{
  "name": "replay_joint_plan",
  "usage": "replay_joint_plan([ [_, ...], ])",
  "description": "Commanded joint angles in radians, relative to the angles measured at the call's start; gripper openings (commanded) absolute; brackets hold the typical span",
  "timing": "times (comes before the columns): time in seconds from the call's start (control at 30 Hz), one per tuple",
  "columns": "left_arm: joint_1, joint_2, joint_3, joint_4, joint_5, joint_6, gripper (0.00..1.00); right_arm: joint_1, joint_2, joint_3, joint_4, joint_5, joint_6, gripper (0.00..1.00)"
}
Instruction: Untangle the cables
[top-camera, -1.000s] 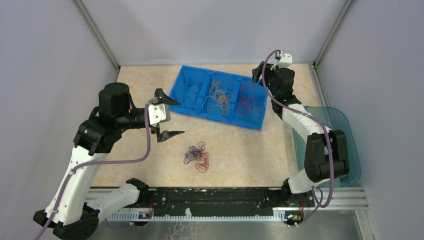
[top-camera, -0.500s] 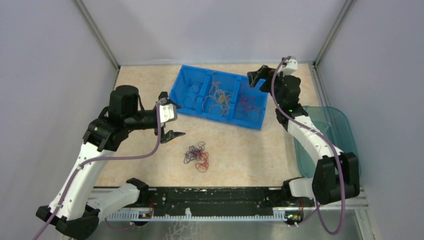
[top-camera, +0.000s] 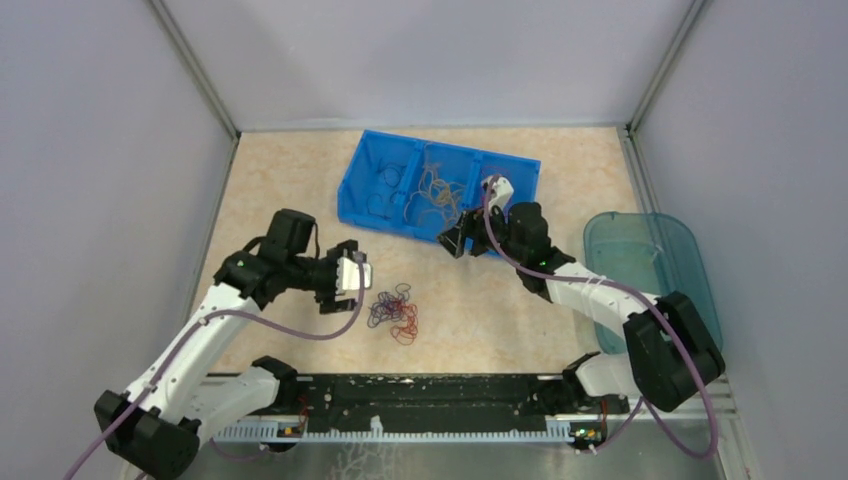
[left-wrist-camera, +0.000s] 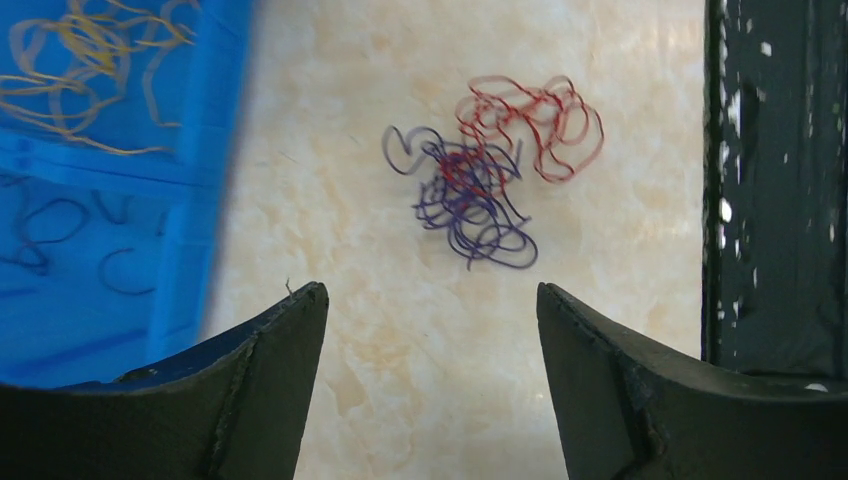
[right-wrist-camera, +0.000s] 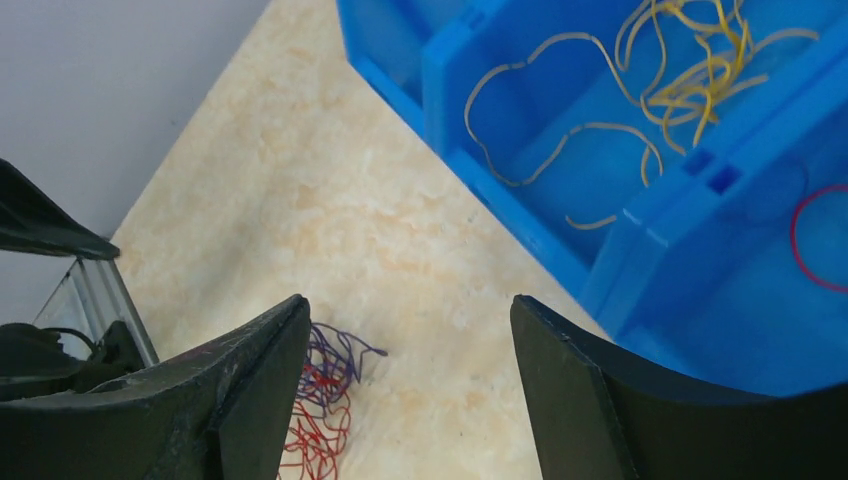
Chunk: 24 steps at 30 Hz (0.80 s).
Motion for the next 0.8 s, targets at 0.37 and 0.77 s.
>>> replay_joint_plan([
  [0.37,-0.123,0.152,-0.239,0.162,-0.125,0.716,0.54,-0.005,-0.208,-0.035,0.001,0.111,-0.014,0.65],
  [0.77,-0.173,0.183,-0.311,0.334,-0.181,0.803,0.42,-0.005,-0.197,-0.018,0.030,0.072,0.003,0.57],
])
